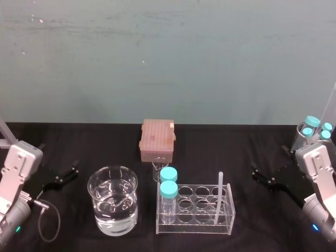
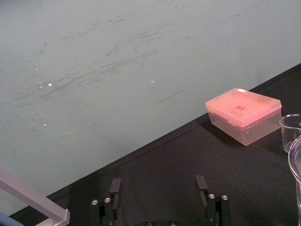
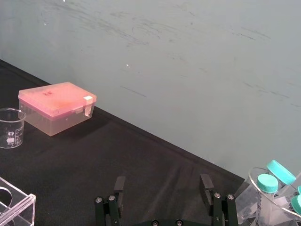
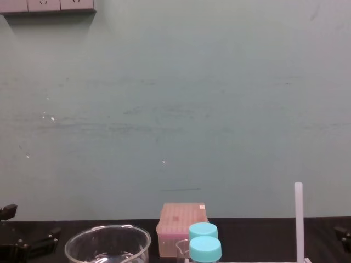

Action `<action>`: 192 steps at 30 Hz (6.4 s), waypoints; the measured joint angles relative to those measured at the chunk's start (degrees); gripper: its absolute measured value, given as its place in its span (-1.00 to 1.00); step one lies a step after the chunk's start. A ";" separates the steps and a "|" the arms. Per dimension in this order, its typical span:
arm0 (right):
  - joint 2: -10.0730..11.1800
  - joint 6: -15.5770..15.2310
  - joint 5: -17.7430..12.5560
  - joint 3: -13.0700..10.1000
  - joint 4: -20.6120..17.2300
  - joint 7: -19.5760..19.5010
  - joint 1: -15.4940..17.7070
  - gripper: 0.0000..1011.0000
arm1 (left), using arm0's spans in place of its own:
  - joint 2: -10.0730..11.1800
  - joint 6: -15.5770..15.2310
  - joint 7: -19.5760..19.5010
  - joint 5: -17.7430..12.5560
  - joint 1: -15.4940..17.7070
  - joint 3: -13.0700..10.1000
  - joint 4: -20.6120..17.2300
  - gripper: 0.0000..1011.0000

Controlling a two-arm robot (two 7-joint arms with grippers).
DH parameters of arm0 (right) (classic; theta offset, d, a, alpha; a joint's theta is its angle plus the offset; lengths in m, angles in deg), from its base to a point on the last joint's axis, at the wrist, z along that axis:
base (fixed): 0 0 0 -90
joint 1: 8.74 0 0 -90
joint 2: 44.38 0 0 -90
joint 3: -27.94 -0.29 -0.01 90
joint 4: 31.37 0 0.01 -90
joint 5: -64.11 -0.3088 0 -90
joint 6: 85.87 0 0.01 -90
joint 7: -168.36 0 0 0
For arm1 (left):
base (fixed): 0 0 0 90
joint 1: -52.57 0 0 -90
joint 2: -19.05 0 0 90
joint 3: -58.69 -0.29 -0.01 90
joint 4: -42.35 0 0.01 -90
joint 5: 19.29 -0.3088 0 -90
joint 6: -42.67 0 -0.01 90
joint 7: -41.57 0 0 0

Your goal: Pick up the stirring rod with one hand, then place it down.

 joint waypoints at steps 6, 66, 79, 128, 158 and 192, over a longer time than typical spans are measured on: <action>0.00 0.00 0.00 0.00 0.00 0.00 0.00 0.98 | 0.00 0.00 0.00 0.00 0.00 0.00 0.00 0.99; 17.99 3.43 -21.96 -12.84 -19.52 48.22 6.21 0.98 | 0.00 0.00 0.00 0.00 0.00 0.00 0.00 0.99; 13.70 2.00 -17.11 -7.20 -16.74 46.66 3.16 0.98 | 0.00 0.00 0.00 0.00 0.00 0.00 0.00 0.99; 6.36 -5.97 -14.83 -2.13 -12.17 40.07 -0.50 0.91 | 0.00 0.00 0.00 0.00 0.00 0.00 0.00 0.99; 6.36 -5.97 -14.75 -2.15 -12.18 40.07 -0.50 -0.84 | 0.00 0.00 0.00 0.00 0.00 0.00 0.00 0.99; 4.90 -15.18 -23.70 -9.71 -16.58 31.35 -5.16 -0.86 | 0.00 0.00 0.00 0.00 0.00 0.00 0.00 0.99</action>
